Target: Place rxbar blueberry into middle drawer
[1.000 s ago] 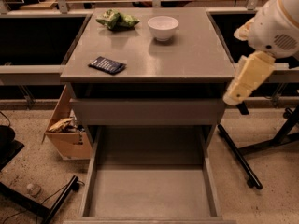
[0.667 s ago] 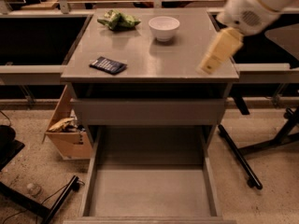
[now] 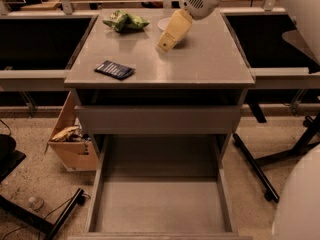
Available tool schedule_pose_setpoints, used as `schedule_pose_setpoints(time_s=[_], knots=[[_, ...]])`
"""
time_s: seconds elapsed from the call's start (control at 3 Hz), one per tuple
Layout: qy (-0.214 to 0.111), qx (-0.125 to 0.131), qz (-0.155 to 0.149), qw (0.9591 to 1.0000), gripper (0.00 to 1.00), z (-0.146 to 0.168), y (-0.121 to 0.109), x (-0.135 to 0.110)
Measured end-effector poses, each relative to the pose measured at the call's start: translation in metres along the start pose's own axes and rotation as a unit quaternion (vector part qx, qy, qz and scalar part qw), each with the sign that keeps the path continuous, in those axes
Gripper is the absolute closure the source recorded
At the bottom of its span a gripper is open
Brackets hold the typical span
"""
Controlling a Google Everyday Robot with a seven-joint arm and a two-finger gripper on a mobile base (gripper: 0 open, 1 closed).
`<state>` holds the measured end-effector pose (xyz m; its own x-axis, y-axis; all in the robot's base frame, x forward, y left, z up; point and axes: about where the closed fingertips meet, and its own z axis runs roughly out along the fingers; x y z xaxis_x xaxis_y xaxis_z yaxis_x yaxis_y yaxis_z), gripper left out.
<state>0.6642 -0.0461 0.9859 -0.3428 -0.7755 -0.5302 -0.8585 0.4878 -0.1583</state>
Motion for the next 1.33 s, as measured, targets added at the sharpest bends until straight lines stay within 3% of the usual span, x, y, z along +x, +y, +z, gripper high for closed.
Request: schedule_pose_setpoints(time_s=[0.33, 0.67, 1.0, 1.33], knots=[[0.0, 0.0, 0.001, 1.0, 0.0, 0.005, -0.001, -0.001], [-0.01, -0.005, -0.015, 0.9998, 0.0, 0.038, -0.015, -0.024], [-0.023, -0.014, -0.047, 0.9985, 0.0, 0.084, -0.025, -0.064], [-0.024, -0.024, -0.071, 0.9969, 0.0, 0.122, -0.025, -0.09]])
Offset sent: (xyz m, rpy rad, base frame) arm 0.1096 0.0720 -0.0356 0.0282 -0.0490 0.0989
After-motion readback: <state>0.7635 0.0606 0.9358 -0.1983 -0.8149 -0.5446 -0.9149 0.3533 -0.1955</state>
